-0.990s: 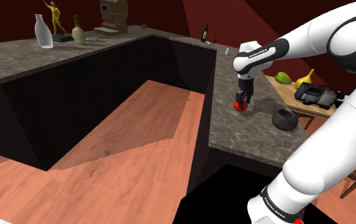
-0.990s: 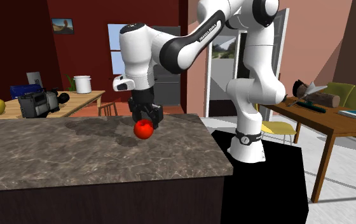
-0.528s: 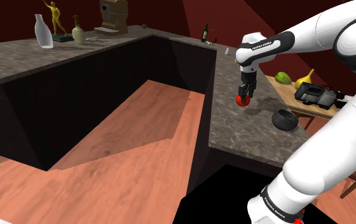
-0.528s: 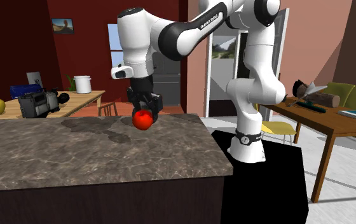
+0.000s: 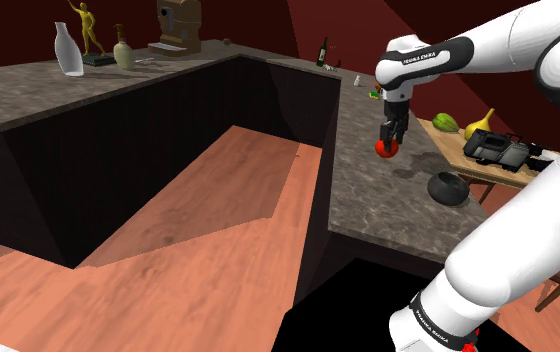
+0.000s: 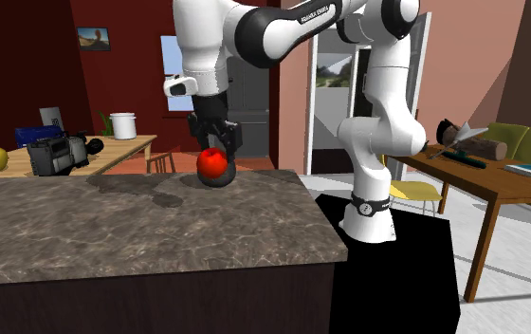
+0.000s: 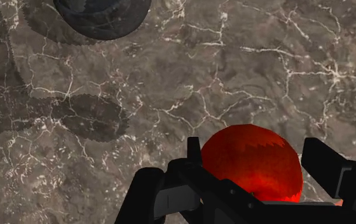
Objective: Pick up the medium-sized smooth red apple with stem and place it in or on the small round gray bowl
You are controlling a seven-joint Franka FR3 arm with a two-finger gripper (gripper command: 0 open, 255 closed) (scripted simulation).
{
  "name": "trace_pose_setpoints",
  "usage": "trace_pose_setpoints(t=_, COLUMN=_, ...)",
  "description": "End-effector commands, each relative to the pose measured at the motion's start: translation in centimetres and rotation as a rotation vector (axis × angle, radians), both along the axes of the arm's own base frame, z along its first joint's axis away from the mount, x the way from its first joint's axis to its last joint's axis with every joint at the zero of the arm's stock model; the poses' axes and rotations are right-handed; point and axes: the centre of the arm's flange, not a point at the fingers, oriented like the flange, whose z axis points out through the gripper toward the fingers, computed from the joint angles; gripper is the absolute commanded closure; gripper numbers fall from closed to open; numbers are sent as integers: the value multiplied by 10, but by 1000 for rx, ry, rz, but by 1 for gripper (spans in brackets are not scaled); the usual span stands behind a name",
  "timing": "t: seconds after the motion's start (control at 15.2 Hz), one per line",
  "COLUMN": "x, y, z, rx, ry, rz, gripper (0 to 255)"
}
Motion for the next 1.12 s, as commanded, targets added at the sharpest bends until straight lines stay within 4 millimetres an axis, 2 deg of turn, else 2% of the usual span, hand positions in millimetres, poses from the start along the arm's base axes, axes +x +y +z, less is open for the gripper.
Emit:
trace_pose_setpoints(t=0.0, x=0, y=0, z=11, rx=0, ry=0, rz=0, gripper=255)
trace_pose_setpoints(t=0.4, x=0, y=0, z=41, rx=0, ry=0, rz=0, gripper=255)
trace_pose_setpoints(t=1.06, x=-101, y=-84, z=49, rx=0, ry=0, rz=0, gripper=255)
